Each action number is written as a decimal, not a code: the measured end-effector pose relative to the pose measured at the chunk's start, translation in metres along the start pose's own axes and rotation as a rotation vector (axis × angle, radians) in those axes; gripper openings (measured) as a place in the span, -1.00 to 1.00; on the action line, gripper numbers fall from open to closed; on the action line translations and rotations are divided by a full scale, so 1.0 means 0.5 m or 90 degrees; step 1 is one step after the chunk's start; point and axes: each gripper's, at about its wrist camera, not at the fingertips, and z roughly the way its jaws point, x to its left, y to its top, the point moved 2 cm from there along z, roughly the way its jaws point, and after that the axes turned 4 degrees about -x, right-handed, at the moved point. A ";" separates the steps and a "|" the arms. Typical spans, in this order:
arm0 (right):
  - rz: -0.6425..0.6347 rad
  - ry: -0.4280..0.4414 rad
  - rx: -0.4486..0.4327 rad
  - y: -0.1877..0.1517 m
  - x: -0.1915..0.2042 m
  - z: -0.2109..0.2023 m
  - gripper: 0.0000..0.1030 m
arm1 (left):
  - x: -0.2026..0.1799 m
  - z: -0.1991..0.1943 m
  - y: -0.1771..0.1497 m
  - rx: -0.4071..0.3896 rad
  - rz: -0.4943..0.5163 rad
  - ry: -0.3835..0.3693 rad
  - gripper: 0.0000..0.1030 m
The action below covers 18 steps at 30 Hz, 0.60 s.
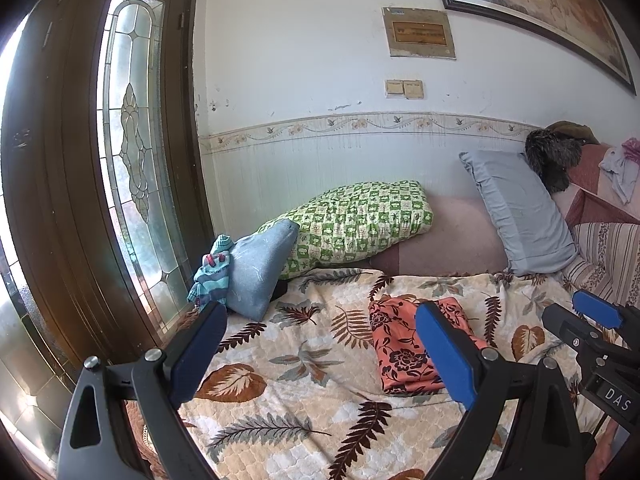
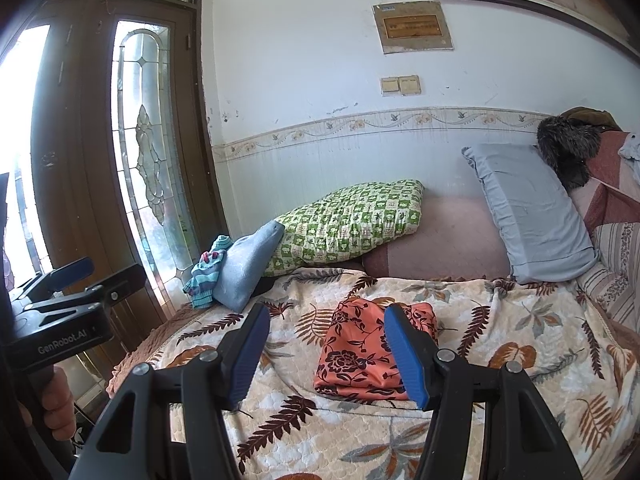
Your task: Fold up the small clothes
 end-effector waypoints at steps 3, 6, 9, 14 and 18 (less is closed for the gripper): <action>0.001 -0.003 0.002 0.000 -0.001 0.000 0.23 | 0.000 0.000 0.000 0.000 -0.001 -0.001 0.85; 0.002 -0.004 0.001 0.002 -0.002 -0.001 0.23 | -0.001 -0.002 0.000 -0.001 0.001 -0.001 0.85; 0.001 -0.007 -0.002 0.002 -0.004 -0.003 0.23 | -0.001 -0.004 0.000 -0.002 0.001 -0.003 0.85; 0.002 -0.016 0.003 -0.001 -0.004 -0.003 0.23 | 0.001 -0.008 -0.003 -0.003 -0.004 -0.012 0.85; -0.005 -0.030 -0.007 -0.003 -0.006 -0.015 0.23 | -0.009 -0.003 -0.004 0.003 0.002 -0.016 0.85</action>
